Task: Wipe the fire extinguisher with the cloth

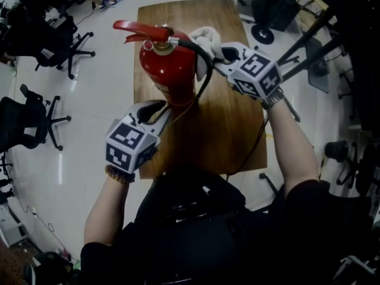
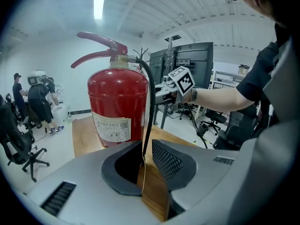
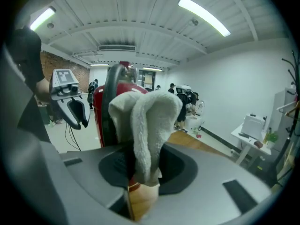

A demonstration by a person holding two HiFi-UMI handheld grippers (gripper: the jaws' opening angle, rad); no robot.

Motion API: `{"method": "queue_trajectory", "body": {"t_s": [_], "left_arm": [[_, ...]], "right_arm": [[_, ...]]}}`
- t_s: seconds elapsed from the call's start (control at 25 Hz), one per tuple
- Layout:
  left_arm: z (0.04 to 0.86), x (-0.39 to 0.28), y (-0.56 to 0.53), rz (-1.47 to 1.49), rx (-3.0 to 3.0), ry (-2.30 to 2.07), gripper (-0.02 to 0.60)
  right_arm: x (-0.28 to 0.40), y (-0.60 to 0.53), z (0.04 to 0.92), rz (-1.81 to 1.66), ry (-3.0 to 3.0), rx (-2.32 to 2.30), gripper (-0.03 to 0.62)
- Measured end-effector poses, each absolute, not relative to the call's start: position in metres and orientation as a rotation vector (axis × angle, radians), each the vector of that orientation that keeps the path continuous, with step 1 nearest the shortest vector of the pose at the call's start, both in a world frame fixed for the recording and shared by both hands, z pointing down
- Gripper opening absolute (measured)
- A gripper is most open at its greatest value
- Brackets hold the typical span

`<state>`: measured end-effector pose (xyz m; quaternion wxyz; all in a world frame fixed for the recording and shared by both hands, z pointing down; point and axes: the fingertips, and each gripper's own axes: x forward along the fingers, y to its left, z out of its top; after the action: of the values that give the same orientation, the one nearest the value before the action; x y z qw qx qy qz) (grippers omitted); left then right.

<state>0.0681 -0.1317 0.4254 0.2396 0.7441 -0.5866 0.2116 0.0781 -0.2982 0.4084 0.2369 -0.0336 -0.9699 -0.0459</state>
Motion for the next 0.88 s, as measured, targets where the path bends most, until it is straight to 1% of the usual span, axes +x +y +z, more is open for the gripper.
{"method": "queue_trajectory", "body": {"t_s": [0.56,0.88], "left_arm": [[0.443,0.067,-0.127,0.625,1.956,-1.614,0.049],[0.452,0.068,-0.13,0.648,1.936,-1.601,0.049]], "right_arm": [[0.079,-0.296,0.515,-0.04,-2.536,-0.2,0.115],[0.087,-0.293,0.587,-0.123,-2.398,-0.188,0.115]]}}
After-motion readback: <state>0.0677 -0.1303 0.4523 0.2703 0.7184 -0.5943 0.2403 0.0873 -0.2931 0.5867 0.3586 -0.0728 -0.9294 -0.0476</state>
